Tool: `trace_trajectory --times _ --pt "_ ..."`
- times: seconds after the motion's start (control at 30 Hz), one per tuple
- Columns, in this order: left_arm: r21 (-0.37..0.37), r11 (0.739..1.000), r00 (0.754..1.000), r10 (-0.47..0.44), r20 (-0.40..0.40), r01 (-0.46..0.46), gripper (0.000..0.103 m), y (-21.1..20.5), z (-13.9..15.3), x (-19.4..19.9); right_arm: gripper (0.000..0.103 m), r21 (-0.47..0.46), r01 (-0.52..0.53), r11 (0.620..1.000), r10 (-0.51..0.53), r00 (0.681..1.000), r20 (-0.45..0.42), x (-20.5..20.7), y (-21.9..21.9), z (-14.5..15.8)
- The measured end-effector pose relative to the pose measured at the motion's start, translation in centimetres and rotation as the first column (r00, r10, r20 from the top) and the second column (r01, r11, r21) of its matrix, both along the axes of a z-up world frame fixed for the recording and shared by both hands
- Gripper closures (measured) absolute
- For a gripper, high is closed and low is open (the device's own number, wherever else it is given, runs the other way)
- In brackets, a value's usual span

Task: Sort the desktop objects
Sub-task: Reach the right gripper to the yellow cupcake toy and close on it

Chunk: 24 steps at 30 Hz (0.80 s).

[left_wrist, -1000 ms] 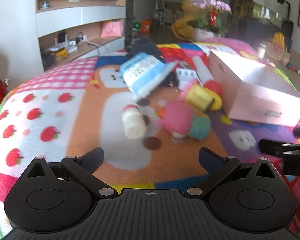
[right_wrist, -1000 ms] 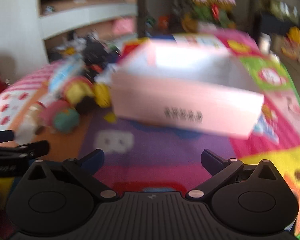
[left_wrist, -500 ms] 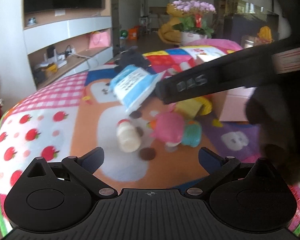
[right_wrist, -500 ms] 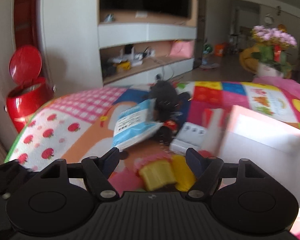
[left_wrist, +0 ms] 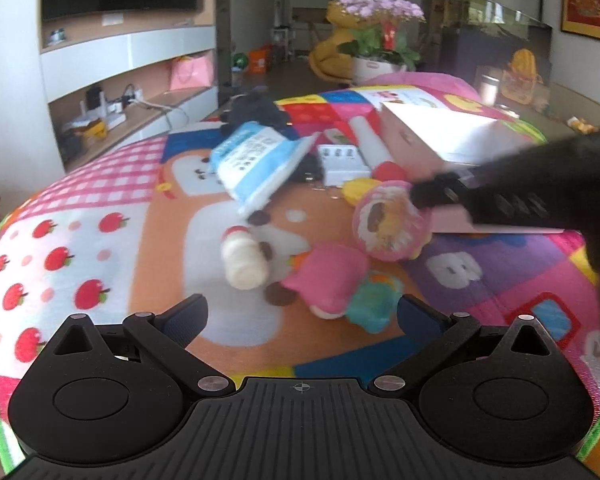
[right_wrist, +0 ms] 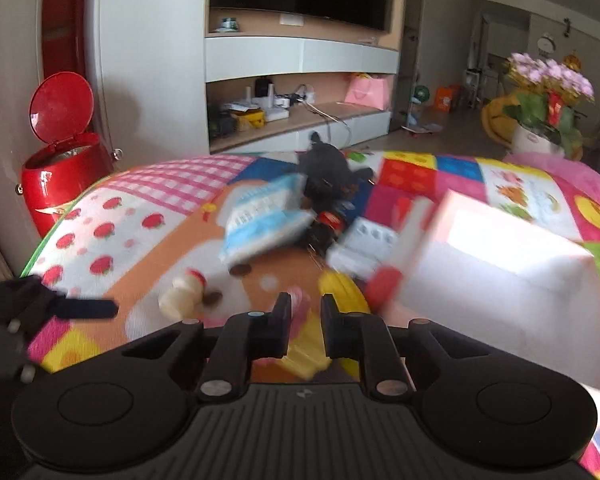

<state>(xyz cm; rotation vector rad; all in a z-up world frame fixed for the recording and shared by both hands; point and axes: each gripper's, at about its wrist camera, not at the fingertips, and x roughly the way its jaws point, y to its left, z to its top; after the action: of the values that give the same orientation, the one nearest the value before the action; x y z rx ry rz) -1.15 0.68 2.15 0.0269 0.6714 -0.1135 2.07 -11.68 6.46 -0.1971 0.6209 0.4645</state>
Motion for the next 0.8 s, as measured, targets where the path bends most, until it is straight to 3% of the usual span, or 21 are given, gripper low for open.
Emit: trace_trajectory --times 0.13,0.3,0.4,0.47,0.57,0.7,0.8 --pt "0.015 0.999 0.999 -0.051 0.005 0.051 0.000 -1.5 0.1 0.3 0.087 -0.022 0.056 0.998 -0.057 0.997 -0.051 -1.9 -2.9 -1.3" --pt "0.081 0.993 0.996 -0.090 0.030 0.087 0.000 -3.0 0.0 1.3 0.078 0.002 0.152 0.988 -0.151 0.985 -0.080 -3.4 -6.4 -2.6" --pt "0.109 0.990 0.996 -0.089 0.020 0.087 0.000 -3.2 -0.4 2.2 0.059 0.035 0.178 0.983 -0.176 0.983 -0.051 -4.2 -7.4 -2.4" --pt "0.111 0.990 0.996 -0.085 0.016 0.083 0.000 -3.1 -0.4 2.2 0.041 0.056 0.159 0.986 -0.158 0.987 -0.023 -4.7 -7.4 -2.0" --pt "0.106 0.992 0.997 -0.075 0.018 0.073 0.000 -2.6 -0.3 1.7 0.034 0.123 0.123 0.985 -0.120 0.992 -0.027 -4.4 -7.1 -1.7" --pt "0.141 0.990 1.000 -0.027 0.006 0.026 0.000 -1.4 -0.5 1.3 0.029 0.250 0.210 0.945 -0.179 0.974 -0.139 -1.2 -7.1 -2.5" --pt "0.146 0.989 1.000 0.025 0.002 -0.025 0.000 0.0 -0.4 1.2 0.027 0.290 0.293 0.911 -0.233 0.946 -0.223 1.1 -6.7 -3.8"
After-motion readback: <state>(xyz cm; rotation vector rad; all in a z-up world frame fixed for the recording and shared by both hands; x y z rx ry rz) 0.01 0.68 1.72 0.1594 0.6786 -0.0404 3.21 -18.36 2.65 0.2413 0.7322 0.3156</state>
